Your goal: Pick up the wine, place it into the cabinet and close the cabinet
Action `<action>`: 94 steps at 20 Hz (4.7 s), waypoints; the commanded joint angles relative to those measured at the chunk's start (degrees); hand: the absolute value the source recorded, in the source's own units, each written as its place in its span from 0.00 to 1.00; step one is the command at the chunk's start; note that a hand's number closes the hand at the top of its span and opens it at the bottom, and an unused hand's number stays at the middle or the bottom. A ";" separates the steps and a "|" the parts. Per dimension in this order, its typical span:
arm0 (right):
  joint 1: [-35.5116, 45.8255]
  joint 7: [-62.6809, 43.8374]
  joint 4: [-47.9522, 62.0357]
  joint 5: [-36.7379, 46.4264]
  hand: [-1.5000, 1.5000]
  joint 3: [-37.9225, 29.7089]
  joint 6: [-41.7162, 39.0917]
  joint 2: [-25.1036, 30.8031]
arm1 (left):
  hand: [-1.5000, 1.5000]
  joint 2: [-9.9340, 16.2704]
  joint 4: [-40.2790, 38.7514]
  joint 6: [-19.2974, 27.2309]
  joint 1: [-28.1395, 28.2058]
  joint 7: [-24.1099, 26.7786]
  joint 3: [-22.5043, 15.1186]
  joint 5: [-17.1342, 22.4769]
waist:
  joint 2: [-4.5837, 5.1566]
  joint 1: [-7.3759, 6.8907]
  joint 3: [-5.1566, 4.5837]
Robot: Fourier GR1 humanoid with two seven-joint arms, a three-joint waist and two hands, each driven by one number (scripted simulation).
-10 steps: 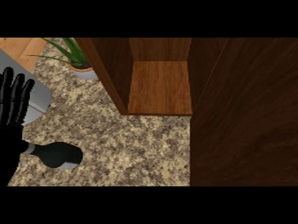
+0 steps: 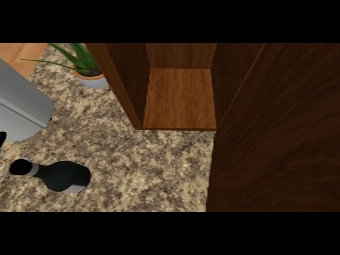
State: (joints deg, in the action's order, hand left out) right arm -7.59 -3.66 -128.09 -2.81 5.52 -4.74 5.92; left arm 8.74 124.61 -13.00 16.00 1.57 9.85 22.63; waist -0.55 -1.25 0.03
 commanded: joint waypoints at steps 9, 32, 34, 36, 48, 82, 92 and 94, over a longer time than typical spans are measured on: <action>9.48 -26.61 -16.68 -5.55 0.00 1.31 2.83 3.66 | 0.00 5.38 9.49 -5.97 12.03 -10.63 14.69 27.63 | 0.40 0.04 -0.12; 26.46 -50.63 -24.76 -6.26 0.00 -1.76 10.73 5.47 | 0.00 7.88 9.58 7.13 0.25 -23.01 16.66 24.63 | 0.31 1.56 -0.05; 29.20 -47.58 -20.62 -5.77 0.00 -3.06 10.92 4.79 | 0.00 5.28 6.32 7.53 -1.42 -21.24 12.66 19.63 | 0.48 1.56 -0.04; 30.73 -53.59 -23.04 -5.44 0.00 -2.37 12.05 5.83 | 0.00 7.22 8.08 8.94 -2.45 -21.88 15.07 19.94 | 0.35 1.69 -0.04; 36.69 -56.54 -21.13 -5.95 0.00 -4.88 12.22 7.51 | 0.00 2.21 -2.27 0.59 0.25 -15.19 14.33 13.33 | 0.39 1.30 -0.06; 43.21 -58.86 -19.70 -7.42 0.00 -6.98 13.81 8.44 | 0.00 -1.50 -52.30 -12.05 -7.11 19.91 12.70 -10.89 | 0.45 1.76 -0.09; 42.93 -60.14 -20.06 -3.49 0.00 -3.16 15.31 7.74 | 0.00 0.95 -67.67 -17.00 -11.36 27.90 13.49 -11.02 | 0.44 1.68 -0.10; 42.79 -59.16 -19.57 -10.34 0.00 -9.68 12.97 9.72 | 0.00 2.30 -71.61 -16.79 -14.26 28.81 14.73 -10.64 | 0.50 1.84 -0.07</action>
State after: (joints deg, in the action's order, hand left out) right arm 37.83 -59.93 -142.32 -5.08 0.44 9.37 14.86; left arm 9.42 60.38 -28.85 5.76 27.33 23.59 12.11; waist -0.16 0.52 -0.08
